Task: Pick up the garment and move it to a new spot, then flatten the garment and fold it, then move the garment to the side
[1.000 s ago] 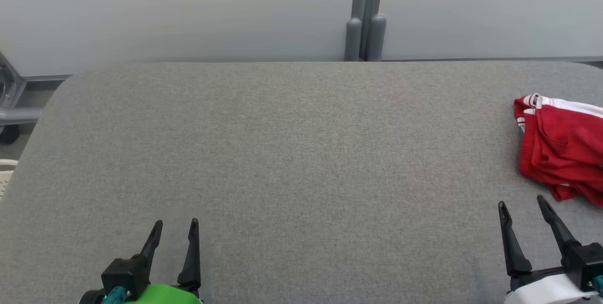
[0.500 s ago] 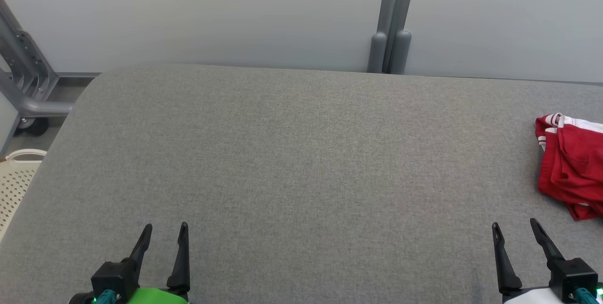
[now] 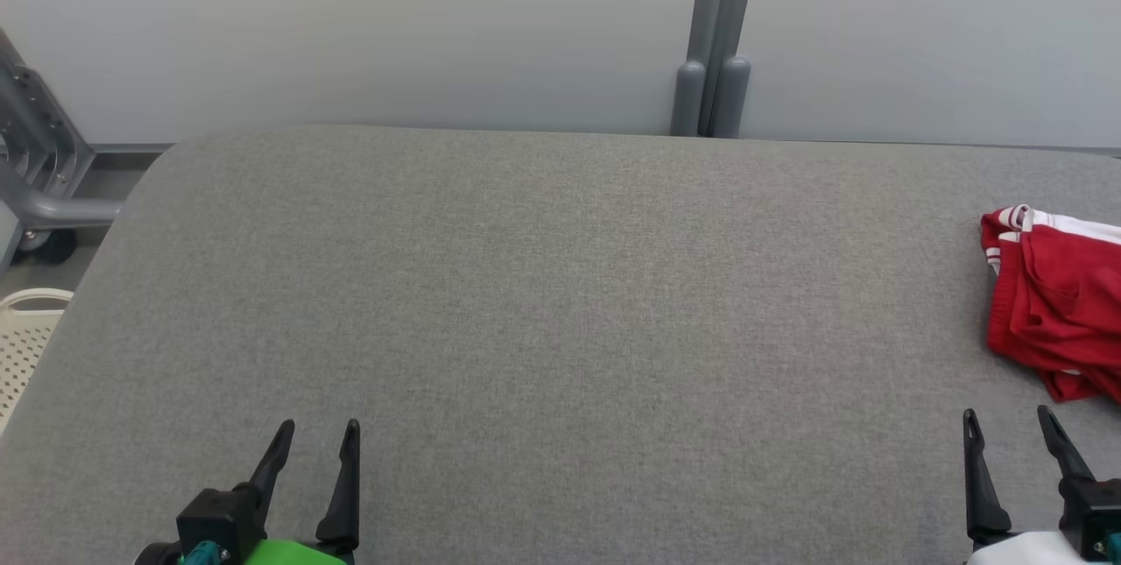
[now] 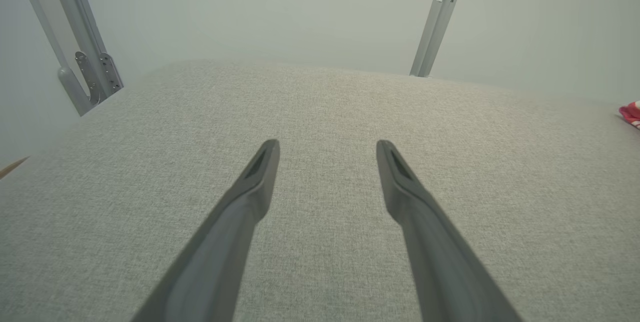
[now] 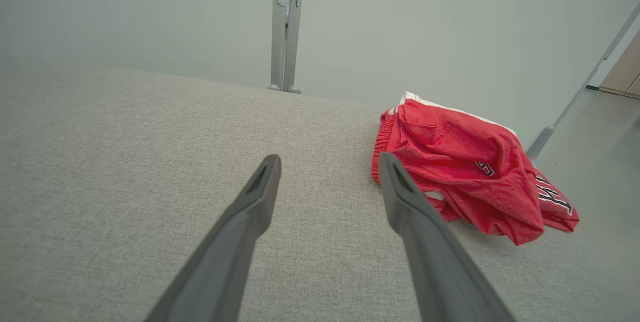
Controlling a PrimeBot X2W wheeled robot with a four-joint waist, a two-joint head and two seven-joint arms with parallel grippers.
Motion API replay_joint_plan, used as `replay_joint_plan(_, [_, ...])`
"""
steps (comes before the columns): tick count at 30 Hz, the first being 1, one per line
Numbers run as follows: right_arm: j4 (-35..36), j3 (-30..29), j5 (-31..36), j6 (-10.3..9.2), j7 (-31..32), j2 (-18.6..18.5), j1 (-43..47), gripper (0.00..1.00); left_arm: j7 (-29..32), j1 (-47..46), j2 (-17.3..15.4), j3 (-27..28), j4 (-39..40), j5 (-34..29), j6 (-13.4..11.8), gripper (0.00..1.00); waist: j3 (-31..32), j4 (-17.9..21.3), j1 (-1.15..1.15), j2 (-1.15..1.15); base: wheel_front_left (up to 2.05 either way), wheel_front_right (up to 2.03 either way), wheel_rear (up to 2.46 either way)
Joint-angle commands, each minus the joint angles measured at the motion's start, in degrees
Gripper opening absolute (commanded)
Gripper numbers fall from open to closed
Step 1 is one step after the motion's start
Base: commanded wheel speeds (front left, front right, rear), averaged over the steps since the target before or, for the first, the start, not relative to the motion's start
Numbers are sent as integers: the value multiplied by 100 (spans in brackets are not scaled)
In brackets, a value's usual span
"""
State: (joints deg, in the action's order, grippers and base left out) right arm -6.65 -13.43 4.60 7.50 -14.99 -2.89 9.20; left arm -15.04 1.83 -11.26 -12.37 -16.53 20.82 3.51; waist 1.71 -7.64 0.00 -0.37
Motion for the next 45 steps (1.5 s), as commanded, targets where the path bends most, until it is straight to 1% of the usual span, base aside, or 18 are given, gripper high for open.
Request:
replay_joint_plan(1, [-37, -45, 14, -2, -25, -9, -19, 100, -16, 45, 15, 37, -3, -48, 30, 100, 3, 21, 0, 37, 0, 0, 0])
replay_joint_plan(4, [-130, -135, 27, -2, -25, -6, -64, 100, -16, 60, 40, 67, -17, -78, 60, 100, 1, 65, 0, 37, 0, 0, 0])
replay_joint_plan(6, [-169, -204, -81, -2, -25, -9, -128, 100, -16, 50, 61, 71, -24, -105, 71, 100, 2, 85, 0, 37, 0, 0, 0])
replay_joint_plan(11, [-242, -243, -74, -2, -25, -6, -158, 100, -17, 3, 104, 99, -47, -156, 109, 100, 8, 123, 0, 37, 0, 0, 0])
replay_joint_plan(23, [-310, -197, -46, -2, -25, -5, -187, 100, -17, 13, 165, 159, -96, -228, 188, 100, -2, 174, 0, 37, 0, 0, 0])
replay_joint_plan(40, [-323, -171, -77, -2, -26, -7, -171, 100, -17, 26, 215, 225, -148, -300, 236, 100, 49, 166, 0, 37, 0, 0, 0])
replay_joint_plan(45, [-188, -114, 97, -2, -25, -8, -151, 100, -17, 25, 226, 241, -152, -319, 241, 100, 46, 159, 0, 37, 0, 0, 0])
